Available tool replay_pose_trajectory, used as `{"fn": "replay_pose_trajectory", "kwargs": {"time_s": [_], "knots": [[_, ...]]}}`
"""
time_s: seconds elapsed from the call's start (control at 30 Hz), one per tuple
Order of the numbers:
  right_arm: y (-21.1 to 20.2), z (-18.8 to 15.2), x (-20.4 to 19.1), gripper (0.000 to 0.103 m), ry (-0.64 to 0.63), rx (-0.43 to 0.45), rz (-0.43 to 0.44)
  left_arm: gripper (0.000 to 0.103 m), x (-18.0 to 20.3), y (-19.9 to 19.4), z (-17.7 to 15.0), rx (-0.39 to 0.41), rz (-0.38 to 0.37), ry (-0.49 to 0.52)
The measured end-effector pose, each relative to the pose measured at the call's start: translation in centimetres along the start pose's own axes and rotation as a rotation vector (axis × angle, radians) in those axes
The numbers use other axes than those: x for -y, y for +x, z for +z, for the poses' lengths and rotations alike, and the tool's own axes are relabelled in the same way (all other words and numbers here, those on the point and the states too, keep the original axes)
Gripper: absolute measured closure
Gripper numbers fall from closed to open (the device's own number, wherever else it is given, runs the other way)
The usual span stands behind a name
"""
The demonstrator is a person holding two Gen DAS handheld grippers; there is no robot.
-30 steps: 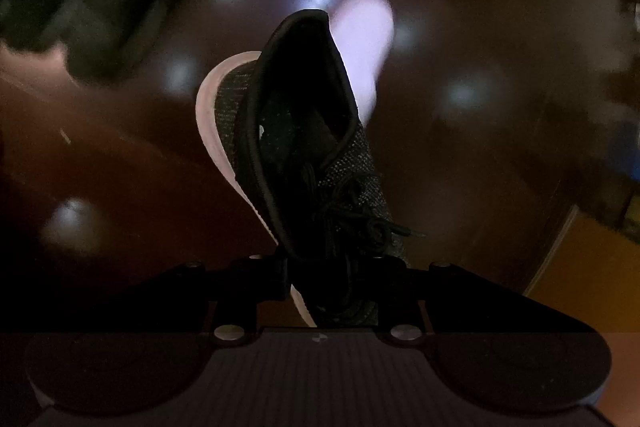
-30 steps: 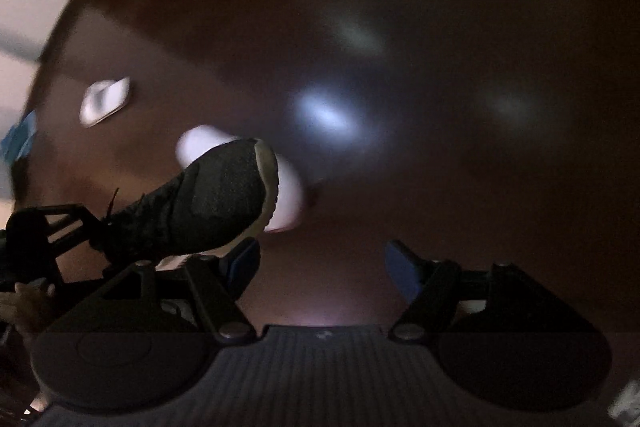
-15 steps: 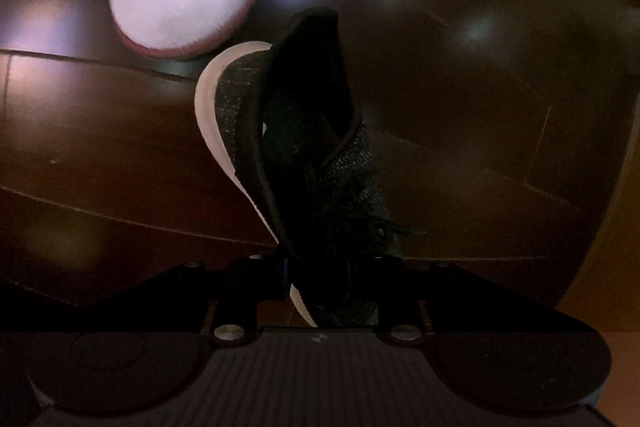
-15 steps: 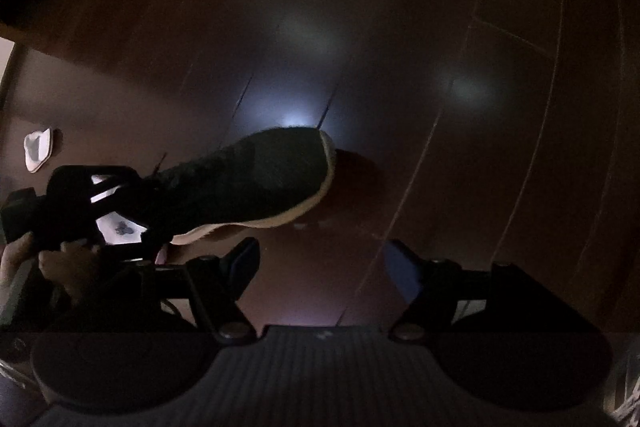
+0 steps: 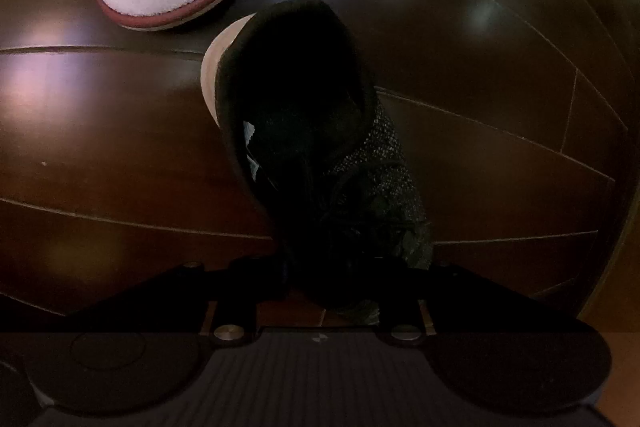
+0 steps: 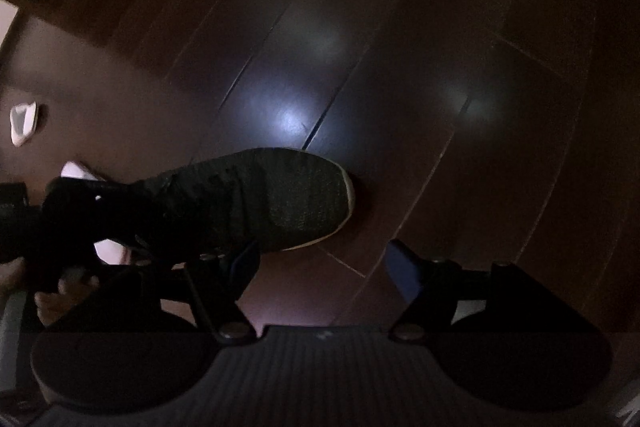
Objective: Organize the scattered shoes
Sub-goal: 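Lower the black sneaker beside the white slippers with the left tool, then open the left tool and withdraw while the right tool lifts a black sneaker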
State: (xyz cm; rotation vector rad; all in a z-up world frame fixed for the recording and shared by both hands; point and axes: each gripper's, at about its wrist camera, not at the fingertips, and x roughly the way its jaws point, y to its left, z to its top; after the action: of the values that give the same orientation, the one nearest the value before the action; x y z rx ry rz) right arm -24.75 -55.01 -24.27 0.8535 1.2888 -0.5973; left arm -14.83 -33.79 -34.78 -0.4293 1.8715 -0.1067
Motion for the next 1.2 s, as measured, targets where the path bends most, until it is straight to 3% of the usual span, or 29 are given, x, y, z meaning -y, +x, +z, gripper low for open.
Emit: {"fn": "replay_pose_trajectory", "kwargs": {"time_s": [0.13,0.23,0.3,0.37,0.43,0.53,0.7,0.77,0.97,1.2], "knots": [[0.4,-0.2,-0.7,0.030,-0.068,-0.007,-0.019,0.063,-0.7,-0.4,-0.5,-0.013,-0.023,0.028],[1.1,0.1,-2.7,0.030,-0.170,-0.017,-0.038,0.050,-1.6,-1.5,-1.3,0.002,-0.027,0.078],[1.7,0.5,-4.4,0.030,-0.266,-0.020,-0.052,0.044,-2.7,-2.5,-2.5,0.027,-0.018,0.113],[2.6,0.8,-6.6,0.031,-0.394,-0.022,-0.068,0.026,-3.9,-3.7,-2.7,0.055,-0.010,0.135],[3.0,0.6,-7.9,0.031,-0.497,-0.021,-0.076,0.022,-4.8,-4.7,-2.6,0.079,0.000,0.163],[4.2,0.4,-9.7,0.031,-0.638,-0.015,-0.077,0.021,-7.3,-6.3,-2.0,0.128,0.041,0.218],[6.5,-0.2,-10.2,0.029,-0.835,-0.025,-0.063,0.020,-10.8,-9.0,-0.2,0.178,0.064,0.202],[7.3,-0.5,-11.0,0.024,-0.910,-0.032,-0.050,0.020,-12.1,-10.3,-0.2,0.201,0.097,0.198],[9.3,-0.7,-12.0,0.015,-1.144,-0.028,-0.066,0.020,-13.6,-14.1,-0.4,0.222,0.200,0.161],[9.9,-1.4,-13.4,0.015,-1.301,-0.109,-0.026,0.019,-15.6,-13.3,-1.9,0.186,0.243,0.175]]}}
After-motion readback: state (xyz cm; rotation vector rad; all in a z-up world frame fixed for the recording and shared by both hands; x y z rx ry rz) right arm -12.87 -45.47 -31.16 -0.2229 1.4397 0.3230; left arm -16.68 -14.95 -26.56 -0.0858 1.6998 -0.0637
